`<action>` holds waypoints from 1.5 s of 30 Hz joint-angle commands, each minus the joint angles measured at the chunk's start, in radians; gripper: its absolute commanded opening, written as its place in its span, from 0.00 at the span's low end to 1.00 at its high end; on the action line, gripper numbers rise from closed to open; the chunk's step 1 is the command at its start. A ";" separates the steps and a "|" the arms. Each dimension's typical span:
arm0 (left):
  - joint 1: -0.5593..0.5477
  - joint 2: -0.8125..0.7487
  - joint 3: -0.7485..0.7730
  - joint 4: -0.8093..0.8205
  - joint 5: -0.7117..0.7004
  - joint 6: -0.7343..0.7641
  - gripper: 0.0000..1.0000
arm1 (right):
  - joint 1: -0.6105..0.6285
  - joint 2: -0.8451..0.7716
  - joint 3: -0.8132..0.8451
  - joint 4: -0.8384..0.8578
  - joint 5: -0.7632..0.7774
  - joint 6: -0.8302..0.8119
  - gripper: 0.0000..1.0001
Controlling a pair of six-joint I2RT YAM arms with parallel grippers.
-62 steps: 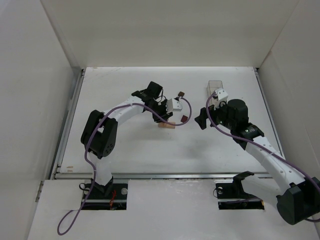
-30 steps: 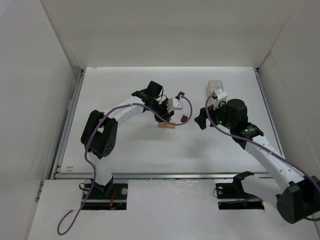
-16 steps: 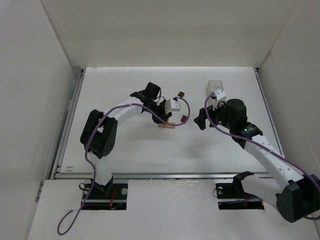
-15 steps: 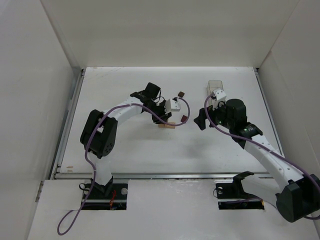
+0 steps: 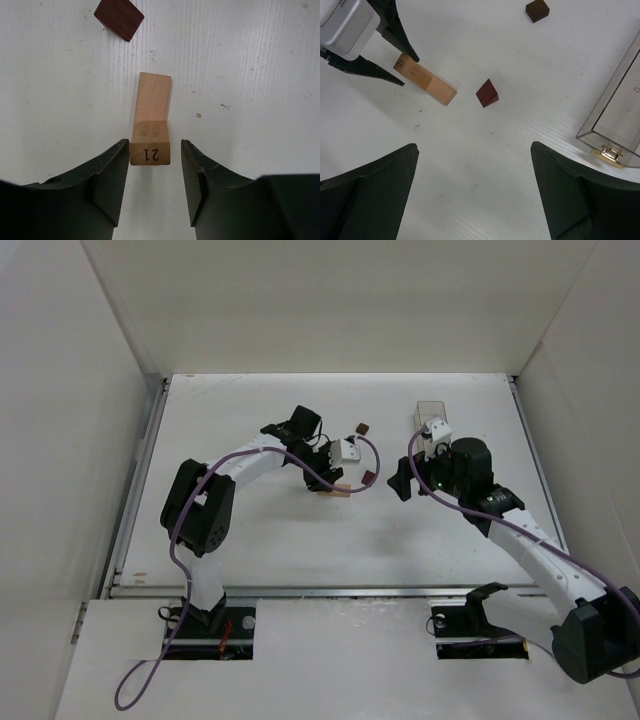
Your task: Build the wood block tower
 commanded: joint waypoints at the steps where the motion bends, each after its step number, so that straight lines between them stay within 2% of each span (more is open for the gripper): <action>1: 0.004 -0.043 0.000 -0.030 0.030 0.016 0.43 | -0.006 0.005 0.037 0.014 -0.024 -0.010 1.00; 9: 0.004 -0.061 0.029 -0.030 0.041 0.016 0.50 | -0.006 0.005 0.037 0.014 -0.024 -0.020 1.00; 22: -0.026 -0.061 0.066 -0.049 0.041 0.016 0.48 | -0.006 0.015 0.037 0.014 -0.033 -0.020 1.00; 30: -0.026 -0.061 0.077 -0.026 -0.017 -0.027 0.48 | -0.006 0.015 0.037 0.014 -0.033 -0.020 1.00; 35: -0.036 -0.051 0.086 -0.016 -0.042 -0.027 0.42 | -0.006 0.015 0.037 0.014 -0.033 -0.020 1.00; 38: -0.036 -0.061 0.066 -0.016 -0.042 -0.018 0.42 | -0.006 0.015 0.037 0.014 -0.033 -0.020 1.00; 45: -0.036 -0.061 0.066 -0.027 -0.042 -0.007 0.30 | -0.006 0.015 0.037 0.014 -0.033 -0.020 1.00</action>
